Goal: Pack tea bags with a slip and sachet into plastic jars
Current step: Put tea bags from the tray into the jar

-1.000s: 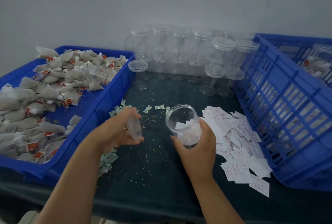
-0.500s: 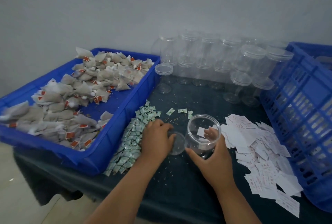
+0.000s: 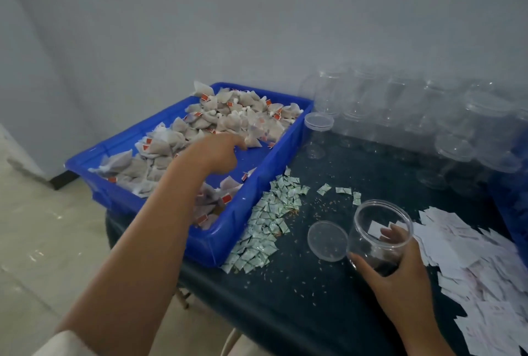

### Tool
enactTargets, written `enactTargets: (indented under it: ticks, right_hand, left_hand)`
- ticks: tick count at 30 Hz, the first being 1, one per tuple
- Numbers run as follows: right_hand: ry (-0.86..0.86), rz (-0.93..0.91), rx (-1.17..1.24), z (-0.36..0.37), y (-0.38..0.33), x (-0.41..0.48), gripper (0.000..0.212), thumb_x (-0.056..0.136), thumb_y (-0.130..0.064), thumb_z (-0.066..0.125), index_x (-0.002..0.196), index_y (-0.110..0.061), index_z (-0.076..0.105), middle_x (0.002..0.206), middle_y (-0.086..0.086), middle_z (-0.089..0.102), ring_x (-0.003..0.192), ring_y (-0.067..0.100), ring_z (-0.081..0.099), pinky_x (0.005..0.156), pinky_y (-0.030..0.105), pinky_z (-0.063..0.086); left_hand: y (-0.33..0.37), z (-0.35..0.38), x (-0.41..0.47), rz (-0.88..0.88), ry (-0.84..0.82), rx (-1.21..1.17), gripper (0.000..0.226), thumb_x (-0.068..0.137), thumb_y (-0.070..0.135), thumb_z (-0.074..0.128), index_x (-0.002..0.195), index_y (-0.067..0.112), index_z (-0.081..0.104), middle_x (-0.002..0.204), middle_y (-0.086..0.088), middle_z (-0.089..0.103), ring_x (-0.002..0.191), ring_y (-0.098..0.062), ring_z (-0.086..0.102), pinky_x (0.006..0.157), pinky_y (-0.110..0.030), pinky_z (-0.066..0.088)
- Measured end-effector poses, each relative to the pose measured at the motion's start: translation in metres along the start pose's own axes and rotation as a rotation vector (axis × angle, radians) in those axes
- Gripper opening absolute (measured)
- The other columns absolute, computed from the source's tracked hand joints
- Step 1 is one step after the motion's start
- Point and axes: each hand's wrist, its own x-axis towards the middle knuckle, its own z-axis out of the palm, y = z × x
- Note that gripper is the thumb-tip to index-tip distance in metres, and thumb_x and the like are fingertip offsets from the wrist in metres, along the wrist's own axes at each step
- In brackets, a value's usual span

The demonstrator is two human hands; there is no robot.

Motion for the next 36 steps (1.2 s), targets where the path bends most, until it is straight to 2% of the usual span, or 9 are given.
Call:
enactTargets:
  ticks: [2,4,9,12,20,25,31,33,36]
  right_hand:
    - [-0.003,0.006,0.015,0.0,-0.002,0.0,0.094,0.057,-0.069,0.089,0.138,-0.052,0.044,0.125,-0.035,0.06,0.102,-0.01,0.063,0.079,0.017,0.046]
    - [0.002,0.019,0.031,0.0,-0.003,0.0,0.094,0.057,-0.07,0.089,0.137,-0.053,0.043,0.129,-0.038,0.059,0.103,-0.011,0.063,0.079,0.016,0.047]
    - [0.024,0.041,0.047,0.0,-0.003,0.001,0.091,0.058,-0.063,0.092,0.136,-0.049,0.047,0.128,-0.026,0.064,0.098,-0.008,0.067,0.076,0.017,0.048]
    - [0.037,0.041,0.046,0.001,-0.004,0.0,0.089,0.058,-0.062,0.092,0.135,-0.048,0.048,0.128,-0.021,0.066,0.094,-0.007,0.067,0.075,0.019,0.048]
    - [0.044,0.053,0.042,0.0,-0.002,-0.001,0.092,0.058,-0.064,0.092,0.138,-0.042,0.051,0.122,-0.018,0.069,0.09,-0.005,0.068,0.074,0.024,0.051]
    - [0.059,0.035,0.067,-0.001,-0.004,0.0,0.088,0.057,-0.068,0.089,0.134,-0.051,0.05,0.126,-0.038,0.061,0.099,-0.013,0.064,0.078,0.024,0.051]
    - [0.024,-0.012,0.073,-0.001,-0.009,-0.001,0.082,0.058,-0.066,0.09,0.127,-0.067,0.046,0.123,-0.037,0.063,0.107,-0.009,0.065,0.081,0.013,0.05]
    - [-0.003,-0.022,0.071,-0.001,-0.009,-0.001,0.081,0.059,-0.066,0.09,0.128,-0.066,0.046,0.117,-0.025,0.07,0.102,-0.001,0.069,0.08,0.007,0.049]
    - [-0.035,-0.047,0.054,-0.001,-0.011,-0.001,0.08,0.06,-0.07,0.087,0.128,-0.065,0.046,0.123,-0.034,0.065,0.103,-0.003,0.068,0.08,0.002,0.046]
  left_hand:
    - [-0.017,0.017,0.01,-0.046,-0.279,0.19,0.078,0.094,0.022,0.073,0.158,0.045,0.035,0.162,0.002,0.044,0.128,-0.025,0.055,0.093,-0.037,0.051]
    - [-0.025,0.039,0.017,-0.026,-0.377,0.161,0.076,0.089,0.029,0.08,0.153,0.047,0.043,0.156,0.002,0.049,0.127,-0.027,0.056,0.101,-0.042,0.051]
    - [-0.033,0.055,0.031,0.0,-0.195,0.096,0.03,0.086,0.023,0.081,0.116,0.025,0.076,0.094,0.007,0.07,0.085,-0.014,0.064,0.072,-0.031,0.05]
    - [-0.036,0.057,0.034,0.041,-0.156,0.088,0.016,0.097,0.034,0.071,0.103,0.02,0.078,0.096,-0.001,0.075,0.088,-0.018,0.068,0.076,-0.033,0.052]
    - [-0.031,0.054,0.036,0.048,0.062,-0.229,0.041,0.111,0.04,0.043,0.09,0.01,0.06,0.09,-0.007,0.064,0.077,-0.019,0.055,0.064,-0.033,0.038]
    - [-0.027,0.05,0.034,-0.086,0.209,-0.386,0.037,0.111,0.035,0.035,0.119,0.008,0.058,0.117,-0.012,0.064,0.09,-0.021,0.059,0.071,-0.035,0.038]
    - [-0.001,0.023,0.019,-0.08,0.497,-0.733,0.033,0.104,0.047,0.042,0.09,0.018,0.051,0.077,0.0,0.054,0.069,-0.018,0.05,0.058,-0.035,0.038]
    - [0.021,0.012,0.01,-0.022,0.508,-0.804,0.03,0.102,0.05,0.043,0.094,0.022,0.049,0.076,0.006,0.052,0.067,-0.013,0.048,0.058,-0.034,0.037]
    - [0.068,0.011,-0.005,0.118,0.465,-0.943,0.04,0.103,0.05,0.046,0.084,0.015,0.049,0.069,0.006,0.047,0.061,-0.011,0.043,0.059,-0.032,0.039]
